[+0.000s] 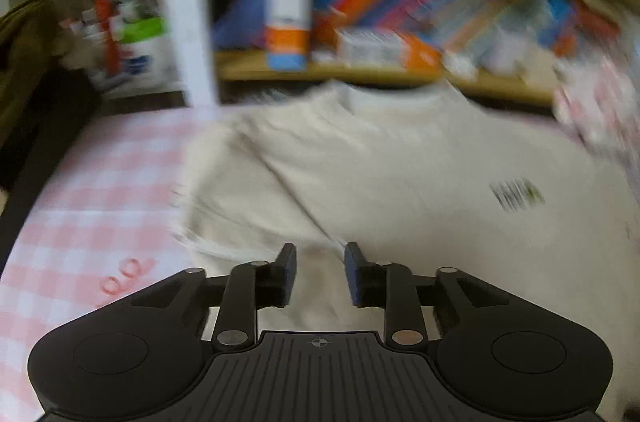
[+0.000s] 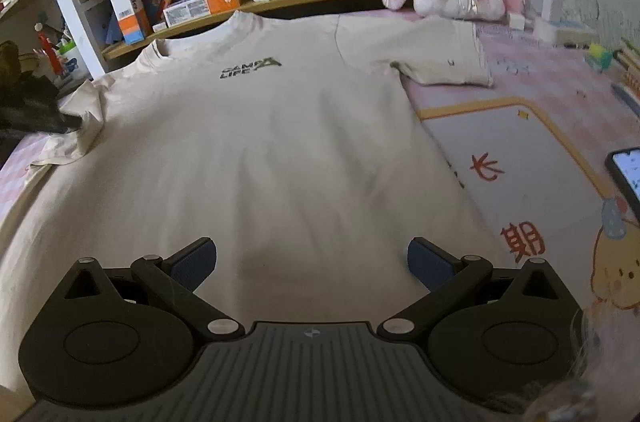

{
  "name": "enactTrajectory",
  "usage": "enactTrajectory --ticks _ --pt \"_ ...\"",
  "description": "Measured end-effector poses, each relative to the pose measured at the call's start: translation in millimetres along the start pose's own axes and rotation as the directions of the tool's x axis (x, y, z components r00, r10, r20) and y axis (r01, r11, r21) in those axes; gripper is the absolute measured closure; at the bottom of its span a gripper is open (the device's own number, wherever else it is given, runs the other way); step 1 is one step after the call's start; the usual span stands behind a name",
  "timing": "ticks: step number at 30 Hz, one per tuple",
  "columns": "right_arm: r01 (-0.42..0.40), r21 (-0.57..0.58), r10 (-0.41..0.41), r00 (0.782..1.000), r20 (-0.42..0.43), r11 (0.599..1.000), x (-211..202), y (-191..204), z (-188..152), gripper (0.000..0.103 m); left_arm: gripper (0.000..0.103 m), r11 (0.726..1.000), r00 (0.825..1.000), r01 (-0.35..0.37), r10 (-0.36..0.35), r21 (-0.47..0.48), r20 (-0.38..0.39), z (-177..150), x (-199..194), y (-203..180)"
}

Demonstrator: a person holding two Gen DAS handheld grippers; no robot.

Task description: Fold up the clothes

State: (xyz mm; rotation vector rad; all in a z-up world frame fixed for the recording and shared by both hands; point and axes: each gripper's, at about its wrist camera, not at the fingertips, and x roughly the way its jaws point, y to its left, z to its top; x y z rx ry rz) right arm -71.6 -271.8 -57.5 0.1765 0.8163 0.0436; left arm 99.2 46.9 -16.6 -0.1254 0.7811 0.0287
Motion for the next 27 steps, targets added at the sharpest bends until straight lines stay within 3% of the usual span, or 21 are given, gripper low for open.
enactTrajectory --ticks 4,8,11,12,13,14,16,18,19,20,21,22,25,27 --pt "0.003 -0.003 -0.003 1.000 -0.001 1.000 0 2 -1 0.000 0.073 0.961 0.998 -0.058 0.058 -0.271 -0.011 7 12 48" --pt "0.016 0.009 -0.016 1.000 -0.007 1.000 0 1 -3 0.000 0.071 0.926 0.995 -0.096 0.084 -0.365 -0.047 8 27 75" --pt "0.024 0.018 -0.024 1.000 -0.009 1.000 0 2 -3 0.000 0.072 0.919 0.997 -0.055 0.032 -0.389 -0.065 8 37 82" --pt "0.027 0.018 -0.027 1.000 -0.009 0.999 0 2 -3 0.000 0.077 0.916 0.998 -0.047 0.030 -0.398 -0.049 10 36 82" --pt "0.029 0.018 -0.029 1.000 -0.010 0.999 0 3 -3 0.000 0.103 0.913 0.999 -0.045 0.038 -0.406 -0.024 12 33 81" --pt "0.031 0.019 -0.031 0.999 -0.010 0.999 0 3 -3 0.000 0.103 0.910 0.999 -0.042 0.046 -0.414 0.001 13 30 81" --pt "0.033 0.021 -0.033 0.999 -0.010 0.999 0 4 -4 0.000 0.103 0.926 0.998 0.047 -0.025 -0.374 0.066 26 24 62" --pt "0.036 0.023 -0.035 0.999 -0.009 0.999 0 5 -4 0.000 0.103 0.937 0.985 0.150 -0.115 -0.316 0.128 40 19 41" --pt "0.036 0.023 -0.036 0.999 -0.009 0.999 0 5 -4 0.000 0.103 0.932 0.969 0.236 -0.204 -0.277 0.138 47 19 27" --pt "0.036 0.023 -0.035 0.999 -0.010 0.999 0 5 -4 0.000 0.102 0.912 0.941 0.335 -0.313 -0.238 0.125 53 22 13" --pt "0.035 0.023 -0.035 0.999 -0.010 0.999 0 6 -3 0.000 0.091 0.900 0.923 0.384 -0.369 -0.205 0.109 57 22 3" --pt "0.035 0.022 -0.034 0.999 -0.010 0.999 0 6 -3 0.000 0.089 0.895 0.912 0.410 -0.399 -0.174 0.093 60 22 -6" --pt "0.033 0.021 -0.033 0.999 -0.011 0.999 1 7 -2 0.000 0.076 0.911 0.925 0.377 -0.363 -0.166 0.109 58 15 3" --pt "0.033 0.020 -0.032 0.999 -0.012 0.999 1 7 -2 0.000 0.076 0.931 0.952 0.303 -0.287 -0.205 0.105 53 12 27"
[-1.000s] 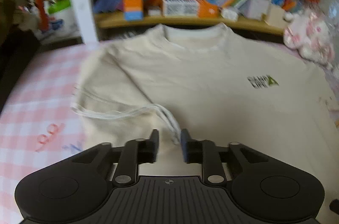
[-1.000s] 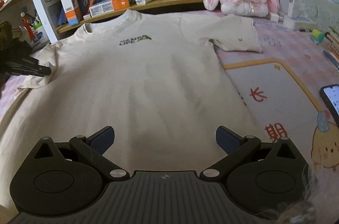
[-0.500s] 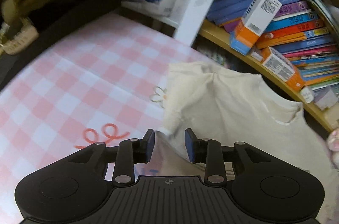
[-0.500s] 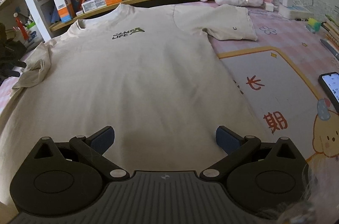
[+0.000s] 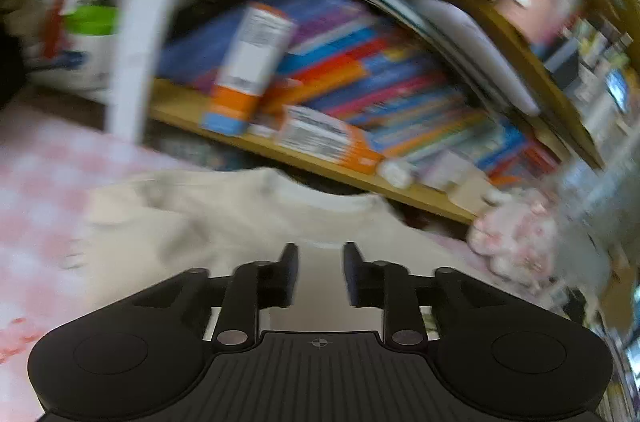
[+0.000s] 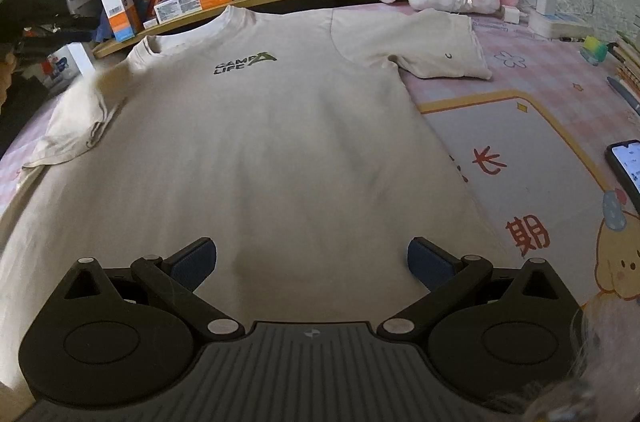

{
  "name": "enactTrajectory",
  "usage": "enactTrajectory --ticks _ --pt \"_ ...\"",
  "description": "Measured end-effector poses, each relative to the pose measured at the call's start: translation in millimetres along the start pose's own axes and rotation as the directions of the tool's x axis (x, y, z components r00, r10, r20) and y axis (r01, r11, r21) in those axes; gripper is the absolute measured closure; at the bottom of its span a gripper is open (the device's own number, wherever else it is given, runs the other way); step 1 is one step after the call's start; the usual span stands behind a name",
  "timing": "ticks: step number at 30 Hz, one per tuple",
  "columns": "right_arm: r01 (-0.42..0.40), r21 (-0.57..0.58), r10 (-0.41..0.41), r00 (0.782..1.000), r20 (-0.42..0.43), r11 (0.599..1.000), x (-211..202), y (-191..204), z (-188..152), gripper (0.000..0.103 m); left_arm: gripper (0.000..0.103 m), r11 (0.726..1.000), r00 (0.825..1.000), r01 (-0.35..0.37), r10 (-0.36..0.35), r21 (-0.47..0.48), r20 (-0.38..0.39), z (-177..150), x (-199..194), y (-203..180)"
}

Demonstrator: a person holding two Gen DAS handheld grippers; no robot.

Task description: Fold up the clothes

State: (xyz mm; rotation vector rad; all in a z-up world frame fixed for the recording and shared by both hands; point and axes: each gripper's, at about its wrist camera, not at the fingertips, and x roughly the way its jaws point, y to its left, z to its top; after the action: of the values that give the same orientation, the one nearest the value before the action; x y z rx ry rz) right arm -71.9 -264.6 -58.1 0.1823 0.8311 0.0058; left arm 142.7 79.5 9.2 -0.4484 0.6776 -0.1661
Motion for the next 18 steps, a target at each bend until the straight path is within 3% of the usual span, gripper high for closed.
enactTrajectory --ticks 3,6,10,15,17,18 --pt "0.004 0.006 -0.004 1.000 -0.002 1.000 0 -2 -1 0.000 0.077 0.979 0.979 -0.202 0.201 -0.030 -0.027 -1 -10 40" --pt "0.011 0.008 -0.011 1.000 0.001 1.000 0 -3 -2 0.000 0.078 0.961 0.960 -0.269 0.262 -0.060 -0.099 -12 -18 72" --pt "0.024 -0.007 -0.024 1.000 -0.001 1.000 1 3 -2 0.000 0.076 0.958 0.962 -0.251 0.230 -0.141 -0.147 -24 -16 92" --pt "0.025 -0.032 -0.025 1.000 -0.014 0.999 4 11 -1 0.000 0.078 0.950 0.983 -0.148 0.111 -0.277 -0.146 -28 1 103" --pt "0.029 -0.045 -0.030 0.999 -0.017 0.999 3 12 -2 0.000 0.103 0.944 0.985 -0.142 0.106 -0.296 -0.133 -29 6 106" --pt "0.032 -0.049 -0.033 0.999 -0.018 0.998 2 13 -3 0.000 0.103 0.941 0.986 -0.146 0.112 -0.305 -0.127 -28 7 108"
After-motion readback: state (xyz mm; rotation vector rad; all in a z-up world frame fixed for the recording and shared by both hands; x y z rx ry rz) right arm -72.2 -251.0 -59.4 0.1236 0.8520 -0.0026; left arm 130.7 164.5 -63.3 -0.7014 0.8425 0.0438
